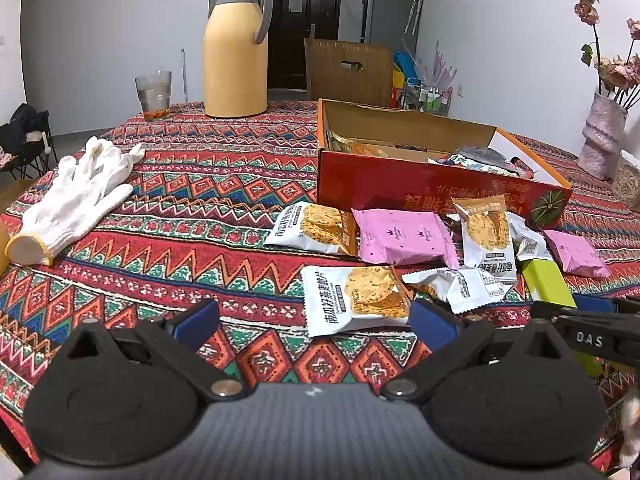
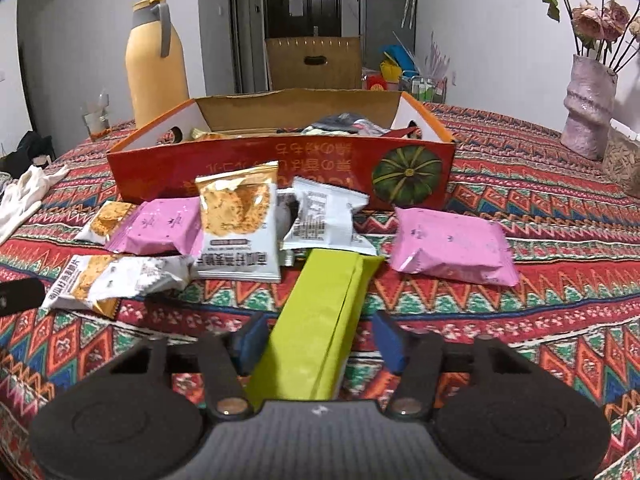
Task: Organize snacks
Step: 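Grasp the lime-green bar with the right tool and lift, then grasp another white pumpkin-oat cracker pack with the left tool while the right tool holds the green bar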
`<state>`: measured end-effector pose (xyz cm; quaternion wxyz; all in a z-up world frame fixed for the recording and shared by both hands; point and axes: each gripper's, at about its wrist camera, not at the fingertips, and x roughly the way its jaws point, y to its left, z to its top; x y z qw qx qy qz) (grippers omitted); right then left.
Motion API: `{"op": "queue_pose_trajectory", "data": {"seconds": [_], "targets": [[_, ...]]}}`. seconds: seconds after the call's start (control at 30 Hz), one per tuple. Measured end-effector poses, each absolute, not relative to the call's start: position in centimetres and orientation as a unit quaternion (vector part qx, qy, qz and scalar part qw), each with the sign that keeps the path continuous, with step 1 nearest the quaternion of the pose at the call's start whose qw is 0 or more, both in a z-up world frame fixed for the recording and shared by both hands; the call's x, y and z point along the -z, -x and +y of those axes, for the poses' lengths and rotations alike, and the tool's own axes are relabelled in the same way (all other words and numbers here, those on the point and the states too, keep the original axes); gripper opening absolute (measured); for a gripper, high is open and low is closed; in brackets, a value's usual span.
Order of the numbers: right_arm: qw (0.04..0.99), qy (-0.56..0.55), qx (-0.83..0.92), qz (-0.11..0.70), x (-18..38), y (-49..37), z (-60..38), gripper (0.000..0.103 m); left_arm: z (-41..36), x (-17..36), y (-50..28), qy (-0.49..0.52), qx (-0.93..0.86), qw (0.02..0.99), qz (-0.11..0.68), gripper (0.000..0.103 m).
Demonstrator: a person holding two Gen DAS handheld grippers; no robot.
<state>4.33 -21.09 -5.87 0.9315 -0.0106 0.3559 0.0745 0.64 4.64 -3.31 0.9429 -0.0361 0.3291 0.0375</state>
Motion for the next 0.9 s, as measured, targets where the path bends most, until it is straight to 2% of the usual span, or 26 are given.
{"op": "queue_pose_trajectory", "data": {"seconds": [0.03, 0.2, 0.63, 0.9], "targets": [[0.932, 0.013, -0.078, 0.353, 5.9, -4.2, -21.3, 0.040, 4.5, 3.4, -0.7, 0.036, -0.037, 0.943, 0.330, 0.103], [0.937, 0.012, -0.092, 0.337, 5.7, -3.3, -21.8, 0.033, 4.2, 3.5, -1.4, 0.037, -0.040, 0.940, 0.336, 0.103], [0.956, -0.023, -0.099, 0.275, 3.4, -1.4, -24.0, 0.033, 3.1, 4.7, -5.3, 0.050, -0.055, 0.922, 0.380, 0.103], [0.959, -0.035, -0.101, 0.264, 3.3, -1.8, -25.1, 0.033, 2.0, 5.8, -7.2, 0.038, -0.076, 0.910, 0.405, 0.103]]}}
